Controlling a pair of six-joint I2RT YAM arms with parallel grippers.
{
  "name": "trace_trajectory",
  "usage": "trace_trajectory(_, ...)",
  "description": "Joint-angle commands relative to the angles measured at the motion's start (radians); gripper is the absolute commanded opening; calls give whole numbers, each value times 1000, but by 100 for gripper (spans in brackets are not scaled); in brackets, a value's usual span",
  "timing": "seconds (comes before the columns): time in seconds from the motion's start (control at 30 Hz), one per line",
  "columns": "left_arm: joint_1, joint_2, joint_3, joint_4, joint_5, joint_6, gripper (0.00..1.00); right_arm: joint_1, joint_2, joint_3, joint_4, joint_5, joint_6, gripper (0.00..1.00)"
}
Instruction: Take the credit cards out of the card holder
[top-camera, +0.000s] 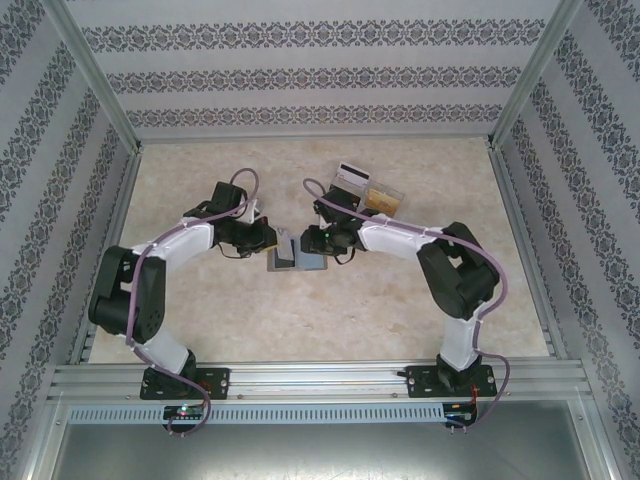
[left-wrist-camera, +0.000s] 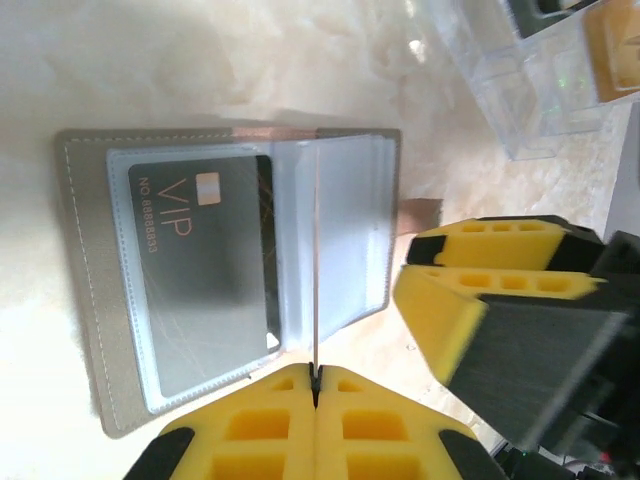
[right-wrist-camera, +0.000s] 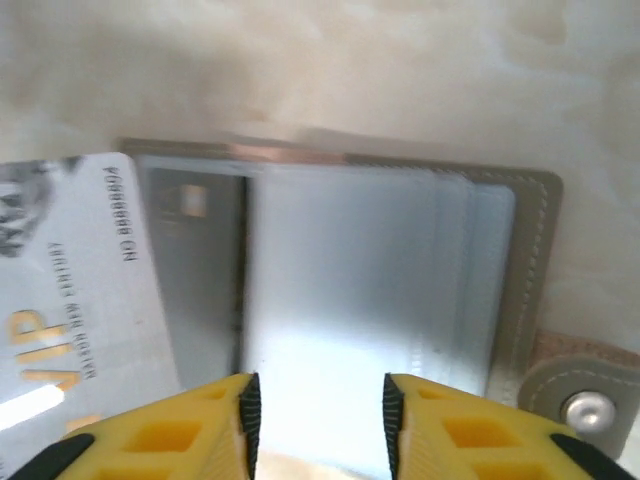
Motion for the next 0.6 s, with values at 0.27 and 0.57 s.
trace_trajectory(0.27, 7, -183, 12, 217, 60, -207, 4, -141, -181, -42, 267, -395, 52, 69)
trace_trajectory(0.57, 5, -231, -79, 528, 135, -438, 4, -190, -164, -8, 381, -596, 167, 73)
